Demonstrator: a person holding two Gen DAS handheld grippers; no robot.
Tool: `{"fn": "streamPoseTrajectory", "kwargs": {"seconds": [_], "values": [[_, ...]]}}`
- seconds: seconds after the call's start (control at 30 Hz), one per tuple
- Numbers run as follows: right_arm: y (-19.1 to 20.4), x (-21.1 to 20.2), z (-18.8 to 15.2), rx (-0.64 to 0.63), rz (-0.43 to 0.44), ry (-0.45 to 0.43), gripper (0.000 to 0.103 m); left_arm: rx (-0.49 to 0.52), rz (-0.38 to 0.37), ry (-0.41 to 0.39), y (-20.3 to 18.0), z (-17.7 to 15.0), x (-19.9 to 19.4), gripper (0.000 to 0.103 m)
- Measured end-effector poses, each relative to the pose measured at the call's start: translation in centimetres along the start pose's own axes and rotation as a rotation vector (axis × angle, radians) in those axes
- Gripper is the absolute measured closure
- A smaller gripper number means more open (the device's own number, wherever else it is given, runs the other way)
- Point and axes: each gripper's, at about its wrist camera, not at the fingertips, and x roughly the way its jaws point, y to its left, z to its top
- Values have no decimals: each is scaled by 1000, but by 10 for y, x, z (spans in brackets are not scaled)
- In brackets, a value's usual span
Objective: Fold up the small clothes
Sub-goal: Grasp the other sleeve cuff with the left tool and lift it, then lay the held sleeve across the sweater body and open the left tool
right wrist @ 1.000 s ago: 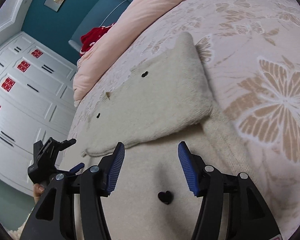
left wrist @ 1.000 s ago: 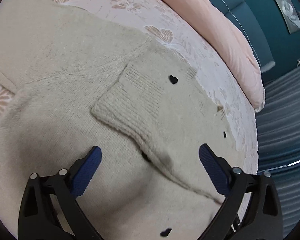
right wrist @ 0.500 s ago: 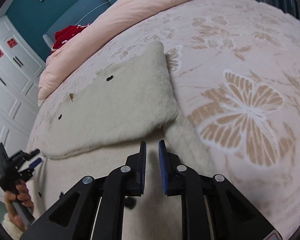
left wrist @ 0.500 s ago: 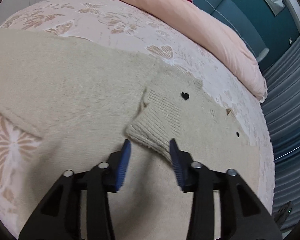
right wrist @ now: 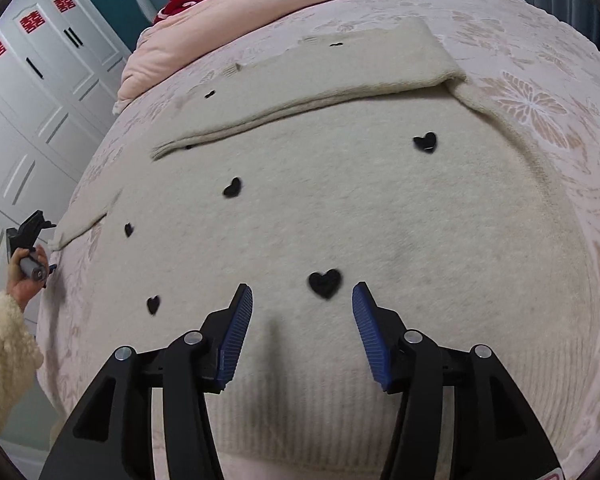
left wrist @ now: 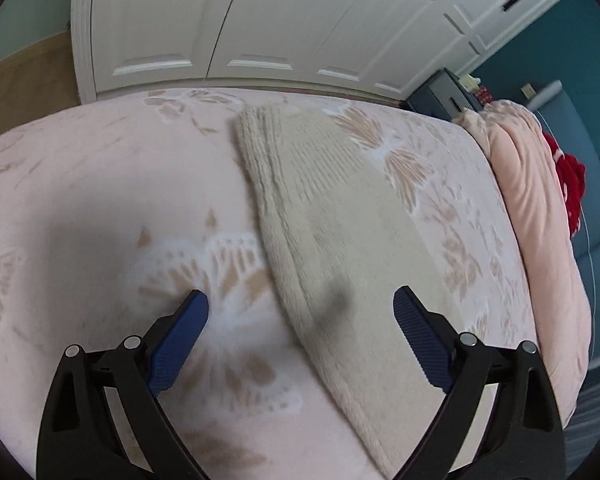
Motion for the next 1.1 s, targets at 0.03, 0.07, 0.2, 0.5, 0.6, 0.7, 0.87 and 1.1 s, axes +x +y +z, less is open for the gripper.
{"fn": "streamPoseTrajectory", "kwargs": {"seconds": [0.03,0.07,0.2,0.5,0.6,0.7,0.87,1.1], "values": [[6,0,-2,-11,3,9,50,-2,-14,-9,-2,3,2,14],[11,0,-2,-21,-1,15,50,31,-41,-21,-8,6,3,41],[23,-5,-1,-22,3,5,47,196,-209,72,-55,0,0,95],[10,-24,9,46,46,-69,44,903,-747,43,-257,-226,-200,94],[-10,-32,12,95,45,-93,42,1030,-844,227,-282,-337,-213,88],[-28,-39,18,96,13,-109,42,1032,-771,397,-272,-419,-185,37],[-57,-51,46,65,-1,-166,34,801,-624,546,-206,-437,-125,28],[-83,-7,121,85,-16,-177,33,388,-443,482,-162,-341,-68,24]]}}
